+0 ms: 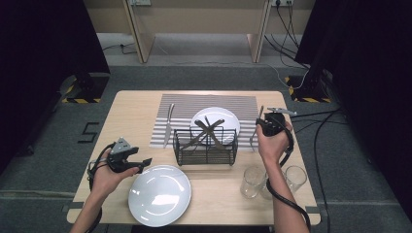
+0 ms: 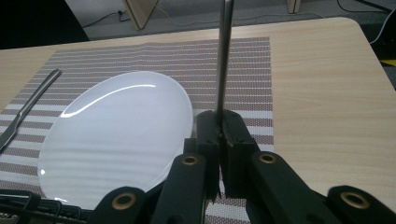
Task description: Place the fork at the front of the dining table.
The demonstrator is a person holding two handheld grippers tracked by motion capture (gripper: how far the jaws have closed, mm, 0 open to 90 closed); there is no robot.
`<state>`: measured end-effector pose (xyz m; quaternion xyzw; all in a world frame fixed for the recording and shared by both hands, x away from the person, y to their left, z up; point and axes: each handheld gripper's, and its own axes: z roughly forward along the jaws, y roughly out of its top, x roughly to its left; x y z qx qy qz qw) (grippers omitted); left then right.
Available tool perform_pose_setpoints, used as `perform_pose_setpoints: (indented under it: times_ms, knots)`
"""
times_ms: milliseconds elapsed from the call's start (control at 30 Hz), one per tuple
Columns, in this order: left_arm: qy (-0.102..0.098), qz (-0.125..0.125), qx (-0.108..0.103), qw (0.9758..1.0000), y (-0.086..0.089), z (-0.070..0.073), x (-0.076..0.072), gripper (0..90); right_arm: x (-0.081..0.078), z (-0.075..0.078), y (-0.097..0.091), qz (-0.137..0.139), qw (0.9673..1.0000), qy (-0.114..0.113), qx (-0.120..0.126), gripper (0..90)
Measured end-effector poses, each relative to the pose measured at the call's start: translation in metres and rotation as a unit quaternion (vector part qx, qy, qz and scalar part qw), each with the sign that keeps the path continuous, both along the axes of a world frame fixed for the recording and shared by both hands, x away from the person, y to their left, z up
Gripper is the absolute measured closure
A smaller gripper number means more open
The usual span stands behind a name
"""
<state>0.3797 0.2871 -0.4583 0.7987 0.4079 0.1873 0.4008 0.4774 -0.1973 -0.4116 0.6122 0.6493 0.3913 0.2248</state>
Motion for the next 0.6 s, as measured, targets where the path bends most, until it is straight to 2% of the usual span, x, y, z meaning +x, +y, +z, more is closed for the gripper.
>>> perform_pose_setpoints:
  times_ms: [600]
  knots:
    - [0.002, -0.003, 0.001, 1.0, -0.0012, 0.0001, 0.0, 26.6, 0.0087, -0.001, 0.0017, -0.001, 1.0, 0.006, -0.002, 87.3]
